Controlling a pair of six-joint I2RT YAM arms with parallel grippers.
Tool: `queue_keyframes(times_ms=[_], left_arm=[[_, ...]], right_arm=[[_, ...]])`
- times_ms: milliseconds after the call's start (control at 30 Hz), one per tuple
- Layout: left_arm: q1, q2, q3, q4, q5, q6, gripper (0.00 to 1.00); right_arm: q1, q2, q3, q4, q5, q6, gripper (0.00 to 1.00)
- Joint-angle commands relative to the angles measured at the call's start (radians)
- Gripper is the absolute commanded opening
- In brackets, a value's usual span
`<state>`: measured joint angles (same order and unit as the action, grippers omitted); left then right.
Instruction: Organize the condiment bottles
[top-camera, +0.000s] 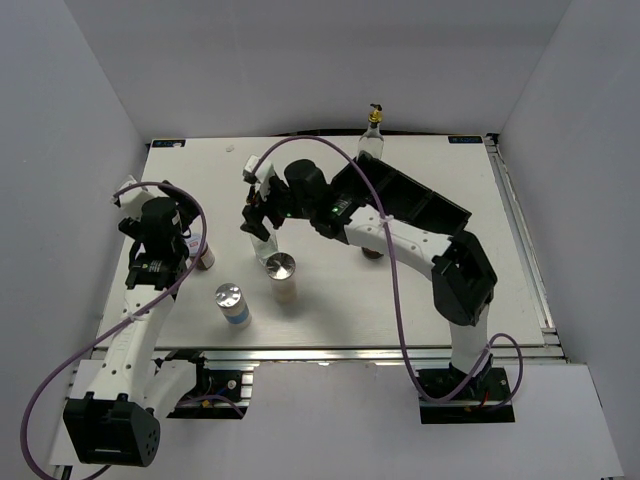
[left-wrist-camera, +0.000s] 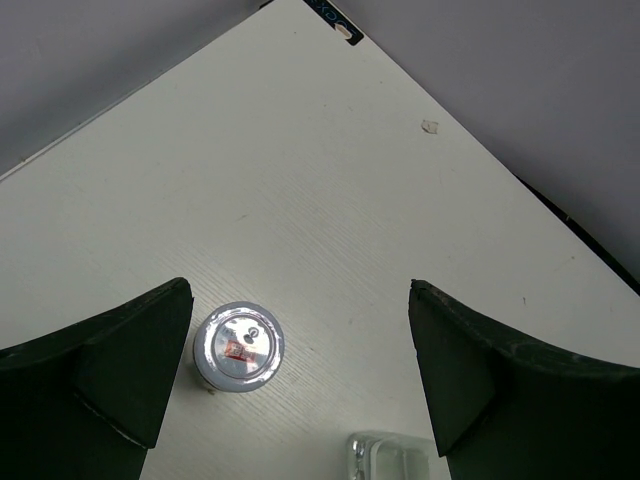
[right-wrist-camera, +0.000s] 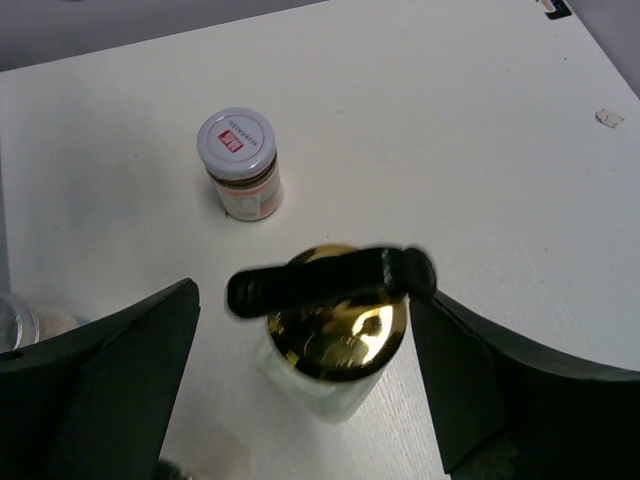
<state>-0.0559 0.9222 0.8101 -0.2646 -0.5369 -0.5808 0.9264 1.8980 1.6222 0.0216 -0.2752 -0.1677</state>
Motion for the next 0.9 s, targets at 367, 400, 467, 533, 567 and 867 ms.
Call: queue_keyframes(times_ms=[367, 400, 467, 533, 567, 867], left_arm=[[0.004, -0.036, -0.048, 0.064, 0.058, 0.079, 0.98], [0.002, -0.042, -0.051, 0.065, 0.058, 0.082, 0.98], [0.002, -0.046, -0.058, 0.071, 0.060, 0.084, 0.98], [0.002, -0.054, -0.063, 0.073, 0.061, 0.084, 0.98], [0.002, -0.059, -0.065, 0.074, 0.058, 0.084, 0.98], [0.002, -0.071, -0.078, 0.071, -0.001, 0.081, 0.98]], right_arm=[[0.020, -0.016, 0.031, 0.241, 0.197, 0.034, 0.05], [0.020, -0.034, 0.031, 0.247, 0.230, 0.025, 0.02], [0.019, -0.060, 0.033, 0.264, 0.270, -0.027, 0.00], [0.015, -0.068, 0.050, 0.259, 0.343, -0.073, 0.00], [0.008, -0.073, 0.065, 0.249, 0.353, -0.094, 0.00], [-0.125, -0.138, 0.159, 0.110, 0.330, -0.156, 0.00]])
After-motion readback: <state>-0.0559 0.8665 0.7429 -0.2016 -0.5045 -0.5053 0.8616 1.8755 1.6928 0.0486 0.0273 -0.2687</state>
